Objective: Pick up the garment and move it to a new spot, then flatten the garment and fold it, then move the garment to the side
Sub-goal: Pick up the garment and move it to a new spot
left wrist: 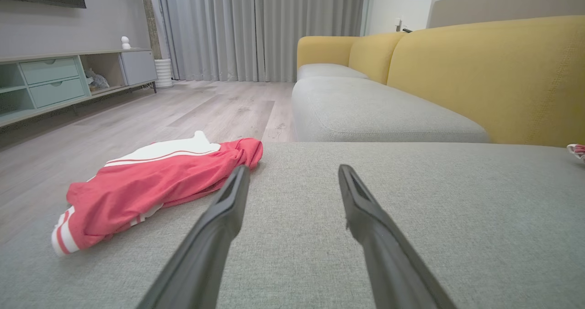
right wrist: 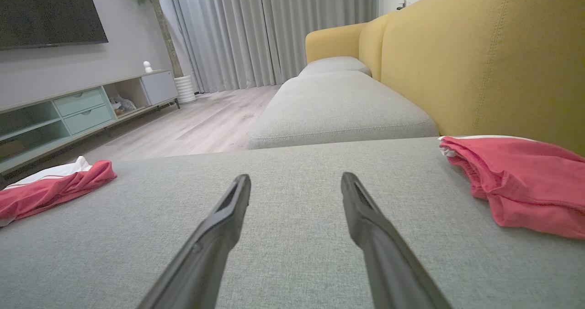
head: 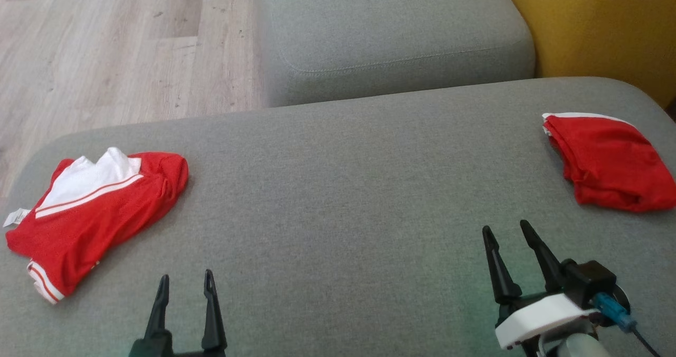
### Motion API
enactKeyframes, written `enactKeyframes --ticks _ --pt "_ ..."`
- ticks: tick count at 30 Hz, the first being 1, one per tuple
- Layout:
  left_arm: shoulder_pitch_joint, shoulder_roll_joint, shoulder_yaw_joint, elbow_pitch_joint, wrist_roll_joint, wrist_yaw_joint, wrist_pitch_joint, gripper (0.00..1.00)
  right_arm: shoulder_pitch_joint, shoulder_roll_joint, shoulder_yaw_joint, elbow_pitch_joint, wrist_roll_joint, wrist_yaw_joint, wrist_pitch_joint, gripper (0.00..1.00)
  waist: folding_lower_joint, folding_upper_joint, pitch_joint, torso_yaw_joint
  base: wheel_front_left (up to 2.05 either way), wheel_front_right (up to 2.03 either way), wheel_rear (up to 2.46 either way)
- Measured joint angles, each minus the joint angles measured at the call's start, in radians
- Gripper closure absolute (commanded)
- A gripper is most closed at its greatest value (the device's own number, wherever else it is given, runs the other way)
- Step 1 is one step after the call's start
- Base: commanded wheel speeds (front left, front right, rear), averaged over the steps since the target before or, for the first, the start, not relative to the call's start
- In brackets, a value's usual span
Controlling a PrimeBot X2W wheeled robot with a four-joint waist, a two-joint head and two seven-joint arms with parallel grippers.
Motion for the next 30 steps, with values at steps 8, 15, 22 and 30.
enactKeyframes --ticks 8,15,22,30 --pt "0.0 0.0 0.0 0.0 0.009 0.0 0.0 0.0 0.0 0.003 -0.003 0.006 0.0 0.0 0.0 0.0 -0.0001 0.0 -0.003 0.008 0.0 0.0 0.0" --pt "-0.004 0.0 0.0 0.001 0.014 0.0 0.0 0.0 0.005 0.004 -0.027 0.008 0.0 0.0 0.0 0.0 -0.0001 0.0 0.002 0.037 0.0 0.0 0.0" --pt "-0.007 0.0 0.008 -0.006 0.021 0.0 0.0 0.0 0.015 0.006 -0.029 0.009 0.0 0.0 0.0 0.0 -0.0001 0.0 0.014 0.118 0.0 0.0 0.0" --pt "-0.009 0.0 0.039 -0.021 0.033 0.0 0.0 0.0 0.01 0.014 -0.019 0.007 0.0 0.0 0.0 0.0 0.0 0.0 0.038 0.259 0.0 0.0 0.0"
